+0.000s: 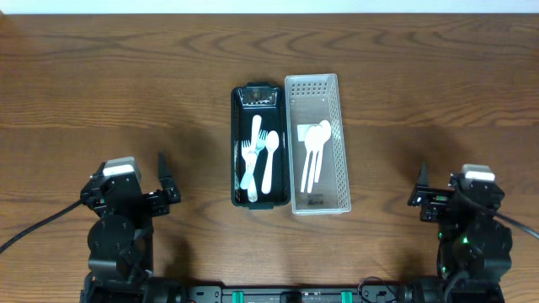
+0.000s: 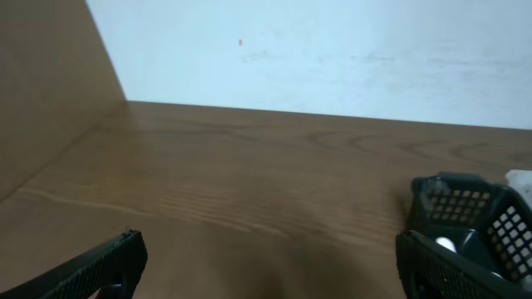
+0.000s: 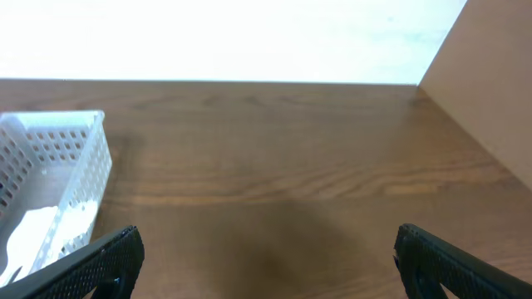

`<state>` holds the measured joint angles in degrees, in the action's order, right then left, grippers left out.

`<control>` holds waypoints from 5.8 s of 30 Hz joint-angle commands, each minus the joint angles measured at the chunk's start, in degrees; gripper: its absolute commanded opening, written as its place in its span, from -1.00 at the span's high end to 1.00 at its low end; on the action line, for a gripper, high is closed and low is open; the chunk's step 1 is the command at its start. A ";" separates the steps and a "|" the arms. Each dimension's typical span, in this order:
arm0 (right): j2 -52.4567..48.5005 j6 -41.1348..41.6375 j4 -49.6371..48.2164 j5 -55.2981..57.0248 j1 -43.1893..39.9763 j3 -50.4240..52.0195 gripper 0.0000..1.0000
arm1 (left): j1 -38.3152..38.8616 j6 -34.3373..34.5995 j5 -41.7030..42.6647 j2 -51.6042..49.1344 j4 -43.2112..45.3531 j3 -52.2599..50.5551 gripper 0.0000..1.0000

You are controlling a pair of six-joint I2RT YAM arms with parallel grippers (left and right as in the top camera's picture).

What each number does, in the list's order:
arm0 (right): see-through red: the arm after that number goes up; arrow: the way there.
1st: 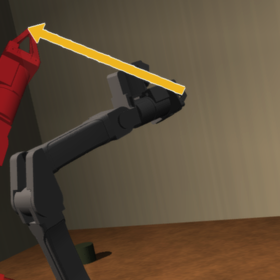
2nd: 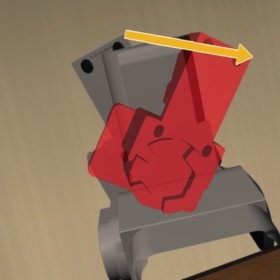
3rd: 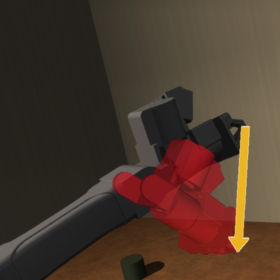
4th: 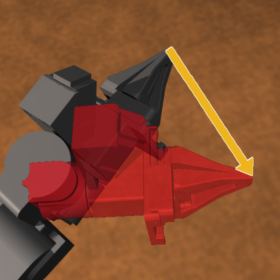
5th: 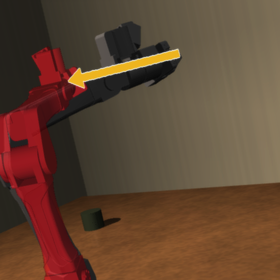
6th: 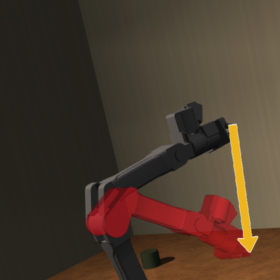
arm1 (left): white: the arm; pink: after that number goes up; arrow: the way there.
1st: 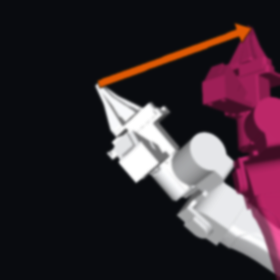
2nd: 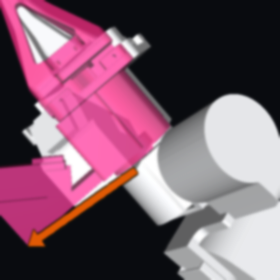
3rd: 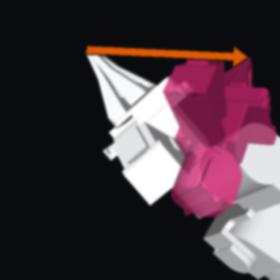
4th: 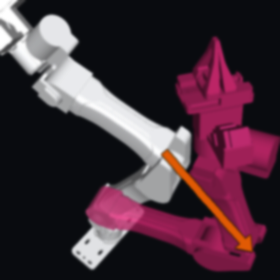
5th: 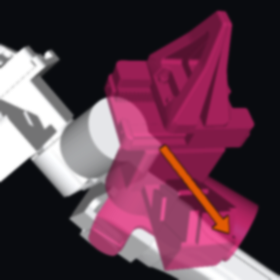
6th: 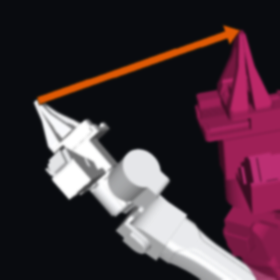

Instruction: Pack container

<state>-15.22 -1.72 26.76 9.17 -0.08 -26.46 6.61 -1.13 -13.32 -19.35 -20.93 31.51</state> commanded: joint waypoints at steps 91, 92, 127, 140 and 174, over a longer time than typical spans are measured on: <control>14.91 1.01 -22.58 -9.81 0.87 26.14 -0.99 | 0.22 0.31 -1.99 0.37 -27.28 -0.22 -0.96; 14.91 1.01 -22.58 -9.81 0.87 26.14 -0.99 | 0.22 0.31 -1.99 0.37 -27.28 -0.22 -0.96; 14.91 1.01 -22.58 -9.81 0.87 26.14 -0.98 | 0.07 -2.25 10.49 19.23 3.78 -17.49 -0.96; 14.91 1.01 -22.58 -9.81 0.87 26.14 -0.98 | -0.22 0.33 12.83 19.26 16.72 -31.28 -0.96; 14.91 1.03 -22.58 -9.81 0.87 26.14 -0.98 | -0.22 2.03 12.92 19.12 16.76 -31.28 -0.96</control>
<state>-0.69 -1.48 3.92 -0.27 0.30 -0.40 6.52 0.21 -0.16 -0.58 -1.93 1.41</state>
